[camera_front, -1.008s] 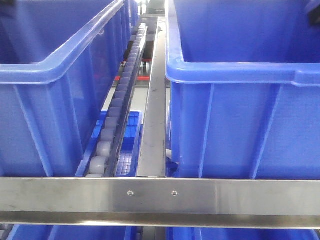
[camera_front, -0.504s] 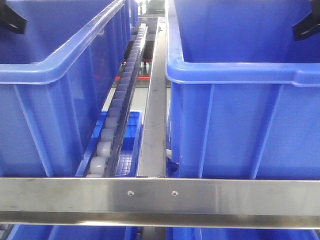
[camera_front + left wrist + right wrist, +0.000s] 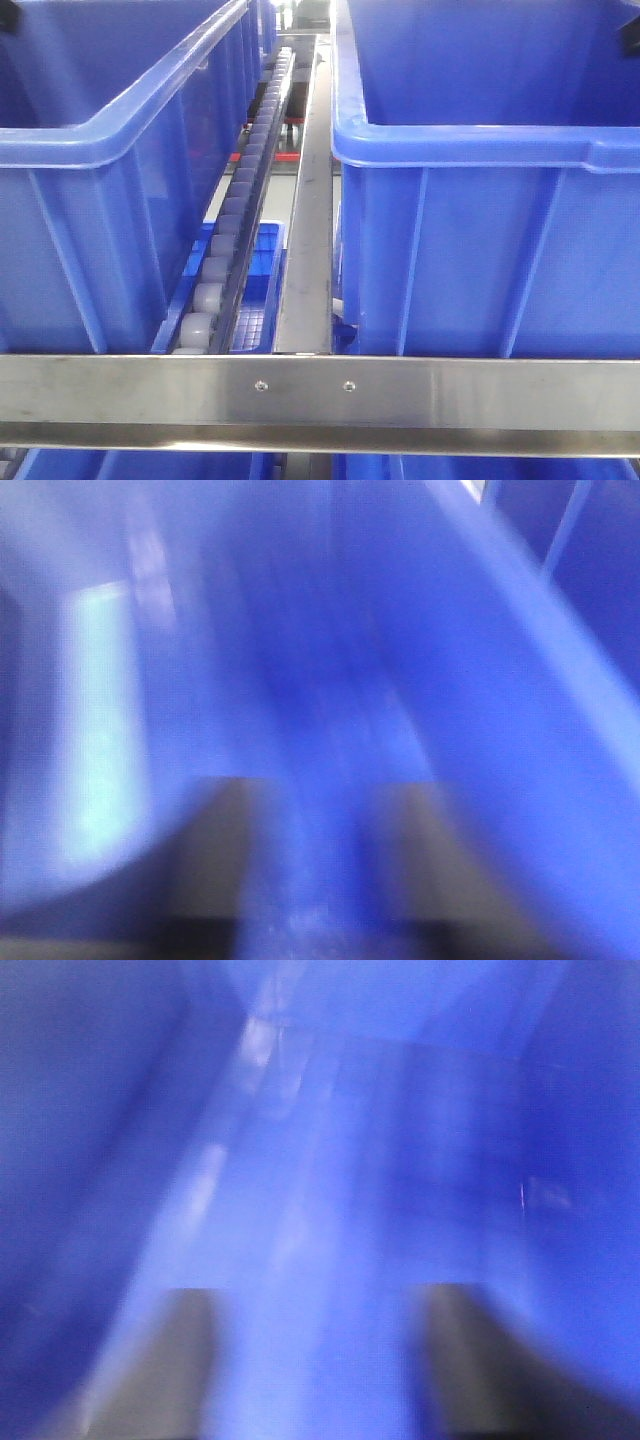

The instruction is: Pick and sort blue part to right shelf

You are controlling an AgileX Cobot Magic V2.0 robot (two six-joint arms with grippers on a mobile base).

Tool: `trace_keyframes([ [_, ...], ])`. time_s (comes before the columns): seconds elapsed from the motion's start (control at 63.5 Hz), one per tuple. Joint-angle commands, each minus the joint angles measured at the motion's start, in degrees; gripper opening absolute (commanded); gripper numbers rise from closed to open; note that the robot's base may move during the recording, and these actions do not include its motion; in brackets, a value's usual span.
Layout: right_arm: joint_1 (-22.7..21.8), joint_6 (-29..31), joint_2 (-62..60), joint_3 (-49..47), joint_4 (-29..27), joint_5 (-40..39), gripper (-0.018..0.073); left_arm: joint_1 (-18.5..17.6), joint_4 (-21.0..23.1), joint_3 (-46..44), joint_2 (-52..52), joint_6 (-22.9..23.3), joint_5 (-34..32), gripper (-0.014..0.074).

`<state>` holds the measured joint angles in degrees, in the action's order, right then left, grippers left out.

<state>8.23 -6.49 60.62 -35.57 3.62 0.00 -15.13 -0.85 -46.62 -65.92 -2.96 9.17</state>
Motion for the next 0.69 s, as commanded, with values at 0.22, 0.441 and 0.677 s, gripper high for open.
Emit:
trace_keyframes([
  [0.22,-1.49,0.27,-5.81,-2.27,-0.95,-2.26,0.0056,3.88,5.49,-1.69,4.17,0.54,-1.67,0.0134],
  [0.441,-6.04,0.27,-14.10,2.42,0.83,-5.26,0.0056,9.82,6.62,5.76,15.40,0.54,-6.36,0.0134],
  [0.677,-6.11,0.27,-27.85,13.32,1.06,-8.09,0.0056,11.30,6.62,17.57,30.72,0.54,-7.49,0.0134],
])
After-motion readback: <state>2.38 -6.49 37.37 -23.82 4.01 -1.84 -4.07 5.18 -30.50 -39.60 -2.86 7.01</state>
